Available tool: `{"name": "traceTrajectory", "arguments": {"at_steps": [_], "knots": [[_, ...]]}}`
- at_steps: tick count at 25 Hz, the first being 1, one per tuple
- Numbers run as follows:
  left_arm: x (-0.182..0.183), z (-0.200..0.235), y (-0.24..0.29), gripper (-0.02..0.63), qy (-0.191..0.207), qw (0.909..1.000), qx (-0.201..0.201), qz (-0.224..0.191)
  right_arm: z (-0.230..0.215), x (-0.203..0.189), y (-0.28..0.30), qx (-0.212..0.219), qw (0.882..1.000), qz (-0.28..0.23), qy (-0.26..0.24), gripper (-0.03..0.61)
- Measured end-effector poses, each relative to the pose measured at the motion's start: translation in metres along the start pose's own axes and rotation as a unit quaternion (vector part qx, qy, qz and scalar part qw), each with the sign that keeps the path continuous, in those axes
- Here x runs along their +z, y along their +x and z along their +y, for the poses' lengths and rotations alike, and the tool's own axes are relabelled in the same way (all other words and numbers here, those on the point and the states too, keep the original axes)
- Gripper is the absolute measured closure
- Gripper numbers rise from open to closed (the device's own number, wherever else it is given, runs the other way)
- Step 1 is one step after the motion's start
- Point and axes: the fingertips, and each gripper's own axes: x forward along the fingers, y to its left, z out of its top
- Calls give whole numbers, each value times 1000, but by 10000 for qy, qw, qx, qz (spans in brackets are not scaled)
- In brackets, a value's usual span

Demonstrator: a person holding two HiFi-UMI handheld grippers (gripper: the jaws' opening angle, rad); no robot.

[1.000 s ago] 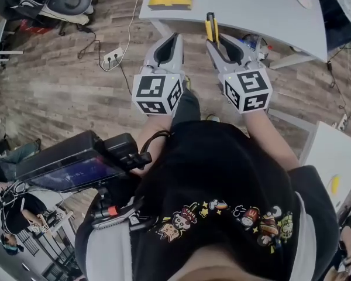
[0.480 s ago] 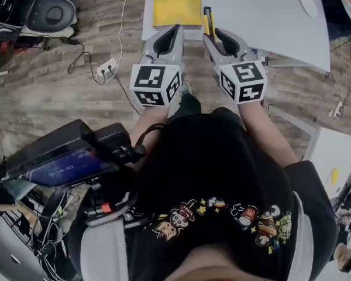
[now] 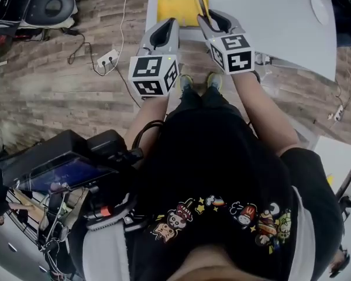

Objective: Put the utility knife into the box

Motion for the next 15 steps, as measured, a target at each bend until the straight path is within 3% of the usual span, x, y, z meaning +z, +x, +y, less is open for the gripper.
{"name": "traceTrajectory", "arguments": {"at_steps": [6, 15], "knots": [[-3, 50, 27, 612, -169, 9987, 441, 208, 4, 11, 61, 225, 9977, 517, -389, 437], [-36, 87, 47, 612, -449, 9933, 909, 553, 7, -18, 121, 442, 9845, 1369, -1005, 437]]}}
